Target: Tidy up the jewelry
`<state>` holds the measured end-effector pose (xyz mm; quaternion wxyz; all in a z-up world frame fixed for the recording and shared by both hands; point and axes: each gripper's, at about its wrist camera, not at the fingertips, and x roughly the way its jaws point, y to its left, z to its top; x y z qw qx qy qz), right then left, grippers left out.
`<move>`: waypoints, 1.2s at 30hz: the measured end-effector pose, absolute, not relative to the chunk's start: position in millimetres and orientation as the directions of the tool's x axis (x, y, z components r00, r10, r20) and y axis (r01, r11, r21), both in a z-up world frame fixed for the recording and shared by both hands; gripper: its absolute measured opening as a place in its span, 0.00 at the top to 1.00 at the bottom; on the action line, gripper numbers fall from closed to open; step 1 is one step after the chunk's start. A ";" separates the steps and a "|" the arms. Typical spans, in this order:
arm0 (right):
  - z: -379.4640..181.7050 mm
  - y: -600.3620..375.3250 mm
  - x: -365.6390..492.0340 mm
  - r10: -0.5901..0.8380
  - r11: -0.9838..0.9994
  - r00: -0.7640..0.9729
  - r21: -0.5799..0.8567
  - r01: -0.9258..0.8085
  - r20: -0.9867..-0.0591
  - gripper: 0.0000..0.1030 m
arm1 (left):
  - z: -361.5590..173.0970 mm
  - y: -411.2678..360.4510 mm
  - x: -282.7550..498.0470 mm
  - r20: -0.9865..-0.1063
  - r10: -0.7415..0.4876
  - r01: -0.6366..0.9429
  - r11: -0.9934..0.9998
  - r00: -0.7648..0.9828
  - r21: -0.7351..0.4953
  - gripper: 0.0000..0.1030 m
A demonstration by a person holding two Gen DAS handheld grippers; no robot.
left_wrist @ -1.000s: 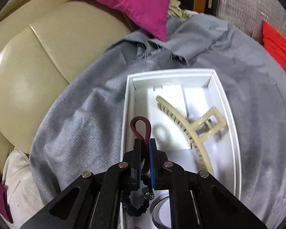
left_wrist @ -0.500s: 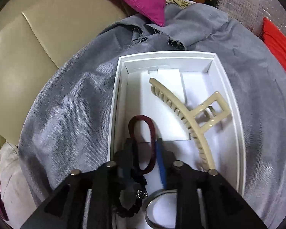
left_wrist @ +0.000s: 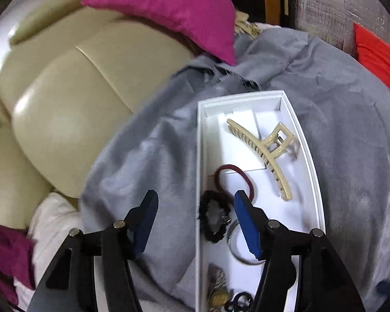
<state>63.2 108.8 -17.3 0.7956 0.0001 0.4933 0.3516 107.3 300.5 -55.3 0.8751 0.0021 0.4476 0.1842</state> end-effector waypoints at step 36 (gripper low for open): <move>78.2 -113.8 -22.2 0.414 0.910 0.657 0.267 -0.318 -0.630 0.46 | 76.0 86.1 -45.9 -0.479 0.241 -0.148 0.963 0.844 0.224 0.18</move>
